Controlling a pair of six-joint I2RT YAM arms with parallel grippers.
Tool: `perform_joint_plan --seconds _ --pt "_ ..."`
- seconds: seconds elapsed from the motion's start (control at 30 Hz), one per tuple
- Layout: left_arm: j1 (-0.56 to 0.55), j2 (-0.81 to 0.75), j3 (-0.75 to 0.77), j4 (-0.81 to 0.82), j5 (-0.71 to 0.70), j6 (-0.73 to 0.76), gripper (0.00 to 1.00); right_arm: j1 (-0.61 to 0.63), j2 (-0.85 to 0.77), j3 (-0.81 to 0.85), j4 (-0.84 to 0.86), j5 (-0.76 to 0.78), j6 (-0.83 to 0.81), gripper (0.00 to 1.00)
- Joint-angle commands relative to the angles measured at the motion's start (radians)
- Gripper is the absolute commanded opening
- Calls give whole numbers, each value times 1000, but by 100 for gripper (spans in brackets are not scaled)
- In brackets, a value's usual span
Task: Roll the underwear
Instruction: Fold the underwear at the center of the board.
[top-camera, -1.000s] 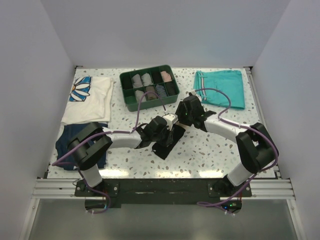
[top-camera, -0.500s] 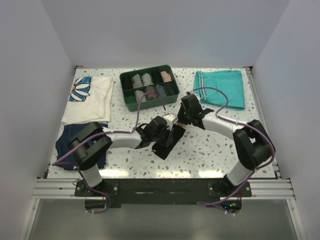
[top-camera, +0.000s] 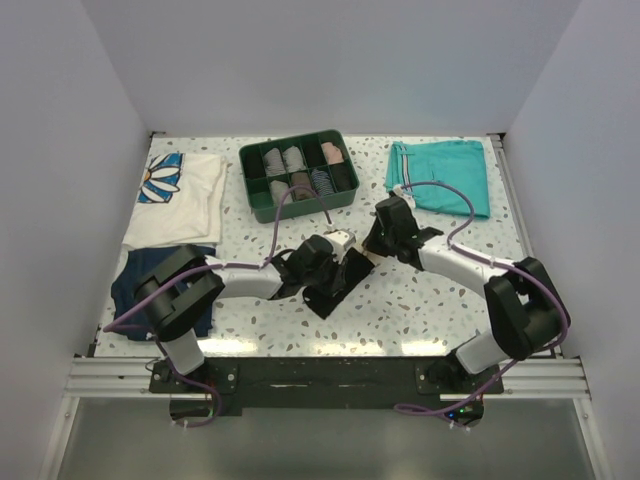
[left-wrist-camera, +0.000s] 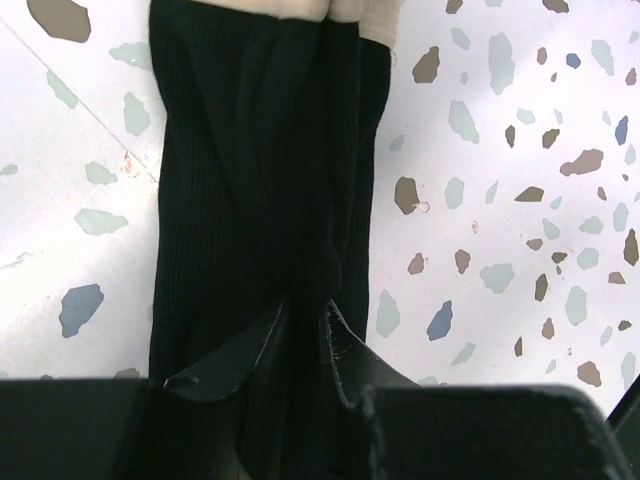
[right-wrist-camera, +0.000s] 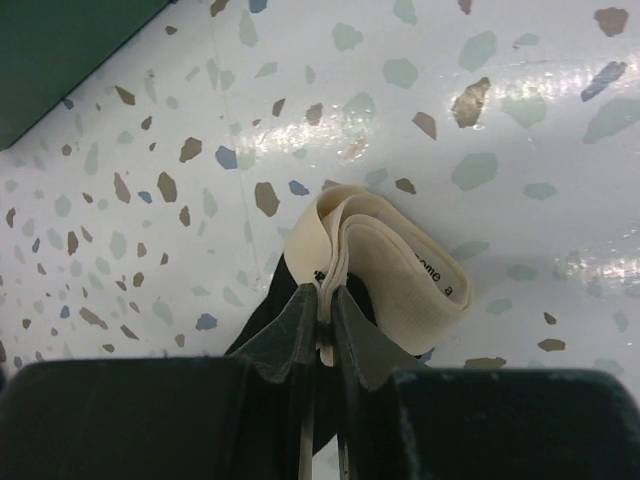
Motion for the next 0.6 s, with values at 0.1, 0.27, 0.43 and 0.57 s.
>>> perform_joint_plan --seconds 0.1,0.27,0.43,0.57 --pt "-10 -43 -39 23 -11 38 21 -66 -43 -90 81 -1 9 6" --pt "-15 -55 -56 26 -22 41 21 -138 -75 -182 167 -54 12 4" --pt "-27 -52 -63 26 -22 46 22 -169 -77 -248 237 -77 26 4" --pt "-38 -45 -56 12 -7 61 22 -180 -63 -286 305 -109 49 4"
